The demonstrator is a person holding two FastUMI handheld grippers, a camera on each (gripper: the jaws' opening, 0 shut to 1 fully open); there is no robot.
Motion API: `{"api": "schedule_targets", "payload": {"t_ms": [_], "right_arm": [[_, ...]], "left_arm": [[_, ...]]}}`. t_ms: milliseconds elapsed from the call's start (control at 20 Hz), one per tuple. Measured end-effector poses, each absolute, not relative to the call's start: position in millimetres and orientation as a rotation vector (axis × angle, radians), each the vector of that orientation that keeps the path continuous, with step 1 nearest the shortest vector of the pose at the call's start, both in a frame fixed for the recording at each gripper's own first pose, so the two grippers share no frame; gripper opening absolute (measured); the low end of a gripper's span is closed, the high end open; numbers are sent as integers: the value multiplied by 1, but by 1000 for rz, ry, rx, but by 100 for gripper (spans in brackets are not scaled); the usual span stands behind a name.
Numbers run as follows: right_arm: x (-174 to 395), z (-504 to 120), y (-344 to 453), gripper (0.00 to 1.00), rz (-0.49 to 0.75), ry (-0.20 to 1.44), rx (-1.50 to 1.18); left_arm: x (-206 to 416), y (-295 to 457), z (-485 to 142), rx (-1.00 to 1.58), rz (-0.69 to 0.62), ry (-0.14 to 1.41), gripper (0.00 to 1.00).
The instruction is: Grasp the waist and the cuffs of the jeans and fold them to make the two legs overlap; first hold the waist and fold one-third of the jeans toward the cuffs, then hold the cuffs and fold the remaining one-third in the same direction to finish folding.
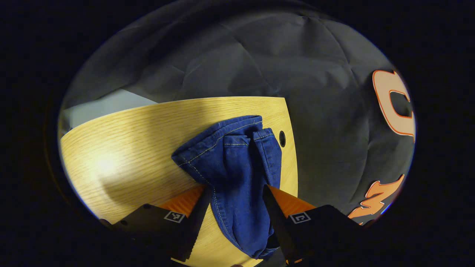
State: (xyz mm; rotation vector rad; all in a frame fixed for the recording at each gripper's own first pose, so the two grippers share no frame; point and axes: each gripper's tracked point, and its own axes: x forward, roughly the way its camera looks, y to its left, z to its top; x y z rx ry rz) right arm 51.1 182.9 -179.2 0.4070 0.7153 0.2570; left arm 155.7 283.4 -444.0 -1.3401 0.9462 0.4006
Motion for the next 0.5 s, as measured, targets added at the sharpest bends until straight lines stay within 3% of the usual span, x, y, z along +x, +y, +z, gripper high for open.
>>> {"api": "schedule_targets", "payload": {"t_ms": [200, 300, 400, 500], "right_arm": [[49, -175, 180, 96, 249, 707, 409], [46, -170, 176, 96, 248, 701, 406], [45, -166, 174, 96, 242, 692, 410], [43, -162, 166, 96, 229, 678, 420]], "left_arm": [[172, 271, -457, -1246, 358, 1033, 82], [173, 269, -463, -1240, 361, 1044, 60], [169, 272, -467, -1272, 372, 1032, 21], [172, 269, -475, -1238, 370, 1010, 12]]}}
